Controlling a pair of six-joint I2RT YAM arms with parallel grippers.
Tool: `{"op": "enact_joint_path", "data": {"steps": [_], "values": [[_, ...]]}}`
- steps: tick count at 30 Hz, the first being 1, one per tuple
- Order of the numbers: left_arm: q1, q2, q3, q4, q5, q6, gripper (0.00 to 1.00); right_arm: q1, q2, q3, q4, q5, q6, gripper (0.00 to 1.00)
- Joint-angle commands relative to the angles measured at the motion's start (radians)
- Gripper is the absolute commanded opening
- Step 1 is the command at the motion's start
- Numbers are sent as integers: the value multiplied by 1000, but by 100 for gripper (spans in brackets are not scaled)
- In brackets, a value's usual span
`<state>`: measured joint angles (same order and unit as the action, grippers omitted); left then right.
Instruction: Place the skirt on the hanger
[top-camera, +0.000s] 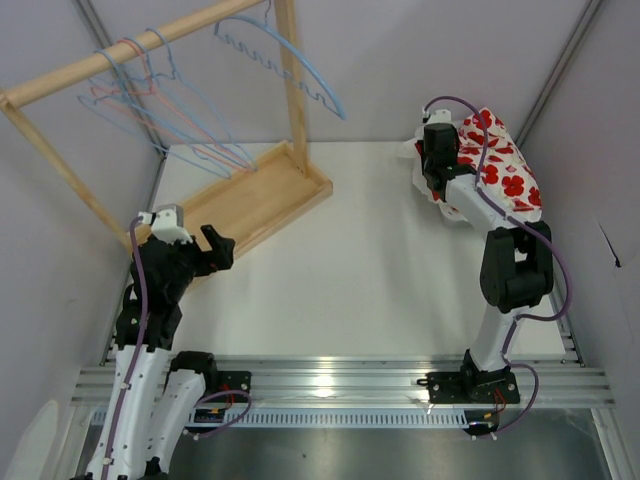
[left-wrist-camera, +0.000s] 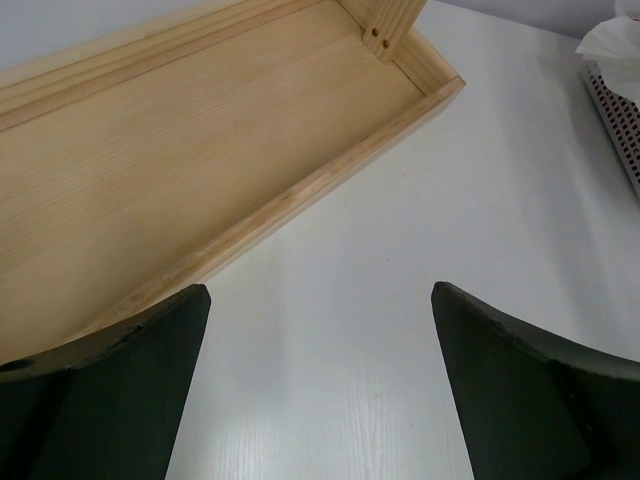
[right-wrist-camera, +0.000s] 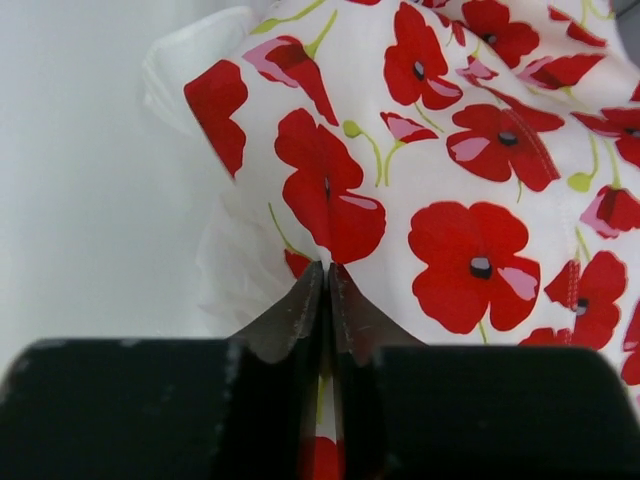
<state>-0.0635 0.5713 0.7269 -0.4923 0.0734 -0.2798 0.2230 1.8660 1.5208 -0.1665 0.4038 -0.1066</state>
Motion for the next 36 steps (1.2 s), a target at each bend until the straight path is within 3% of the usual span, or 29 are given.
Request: {"op": "enact_joint_path", "data": {"steps": [1,2,7,17,32,36], "values": [[-2,9,-3,32,20,24,100,-7,-42,-19,97,-25,-36,7],[-4,12,-1,34,16,25,100,-20,-42,-10,94,-54,-30,0],[-4,19,-1,35,32,28,100,-60,-63,24,45,-98,31,0],[-4,13,-21,92,305,50,100,-155,-287,205,-53,-359,163,0],[-4,-10,-44,113,365,54,99,-155,-502,444,-63,-577,245,0],[-4,-13,-29,121,423,45,99,-82,-527,458,-106,-684,239,0]]}}
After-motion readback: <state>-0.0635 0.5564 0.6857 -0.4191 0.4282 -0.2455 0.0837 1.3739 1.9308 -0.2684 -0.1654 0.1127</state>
